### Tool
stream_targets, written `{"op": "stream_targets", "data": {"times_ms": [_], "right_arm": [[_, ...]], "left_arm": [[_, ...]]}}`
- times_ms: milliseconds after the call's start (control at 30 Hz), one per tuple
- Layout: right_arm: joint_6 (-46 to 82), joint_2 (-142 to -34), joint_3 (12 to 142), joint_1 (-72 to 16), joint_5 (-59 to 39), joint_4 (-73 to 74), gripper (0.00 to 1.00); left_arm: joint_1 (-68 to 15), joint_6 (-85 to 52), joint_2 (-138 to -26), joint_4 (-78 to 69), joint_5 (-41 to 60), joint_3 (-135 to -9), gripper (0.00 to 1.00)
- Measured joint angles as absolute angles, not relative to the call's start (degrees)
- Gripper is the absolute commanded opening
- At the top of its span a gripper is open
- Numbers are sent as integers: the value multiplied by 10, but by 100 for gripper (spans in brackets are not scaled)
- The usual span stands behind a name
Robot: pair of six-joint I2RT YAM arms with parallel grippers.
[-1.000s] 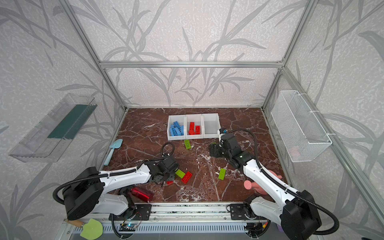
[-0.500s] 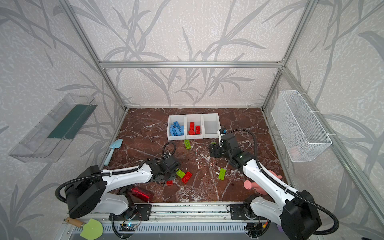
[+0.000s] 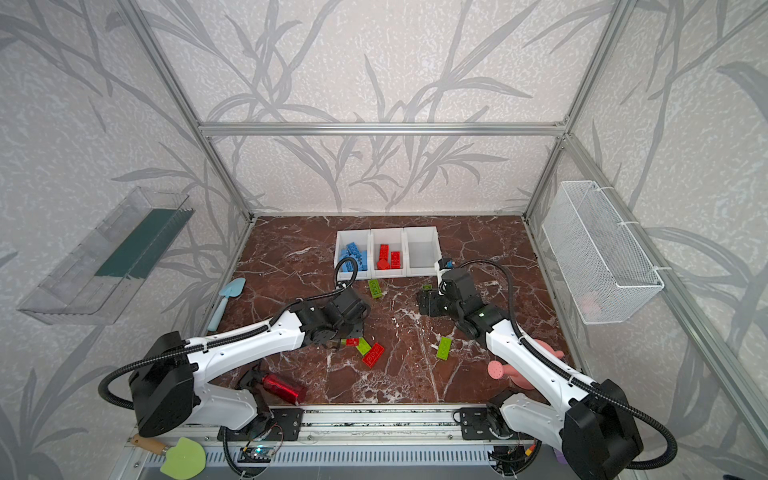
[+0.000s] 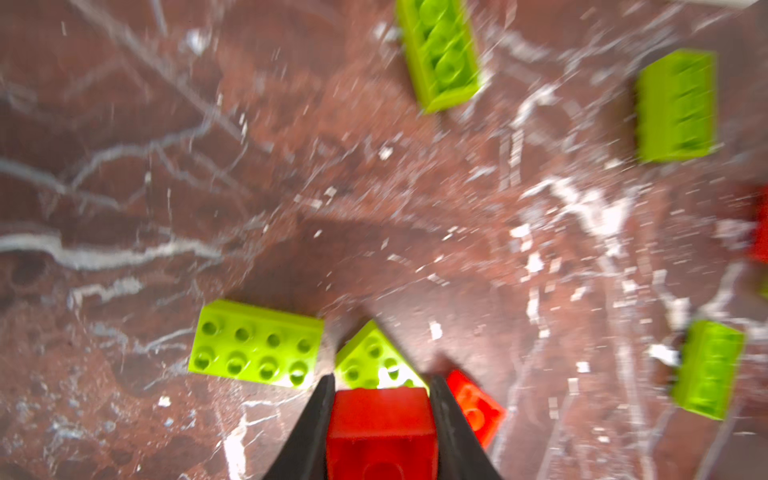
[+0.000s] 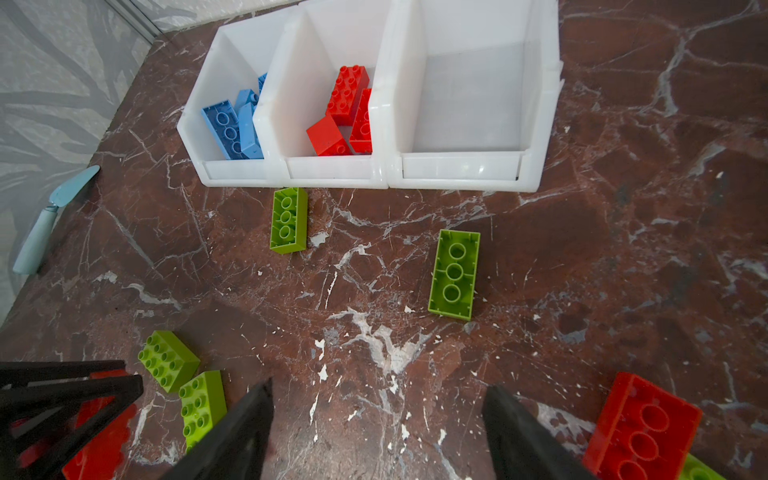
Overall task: Sort the legos into containers by color
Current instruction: 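Carry the red brick into the middle compartment and release it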
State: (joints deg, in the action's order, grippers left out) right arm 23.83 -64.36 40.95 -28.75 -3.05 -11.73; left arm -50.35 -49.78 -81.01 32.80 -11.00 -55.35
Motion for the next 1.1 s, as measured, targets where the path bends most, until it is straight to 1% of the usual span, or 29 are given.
{"op": "stream_targets", "data": {"times_ms": [200,400,600,867,1100], "right_arm": [[253,-636,385,-288,-35,-90,80],[273,-591,333,-288,-32,-56,80],[292,-566,309,-288,-31,-17,80],[304,-563,301,-288,-41,2,80],[303,-559,301,-288,-51,2,80]], "left_arm": [[-468,-454,-864,330,-101,-649,33],[-415,-418,-959,330,-69,-758,33],[-382,-385,-1085,346,-43,-922,33],[-347,-354,-1254,393,-16,-1131,33],[-319,-332,-1387,469,-5,-1323,36]]}}
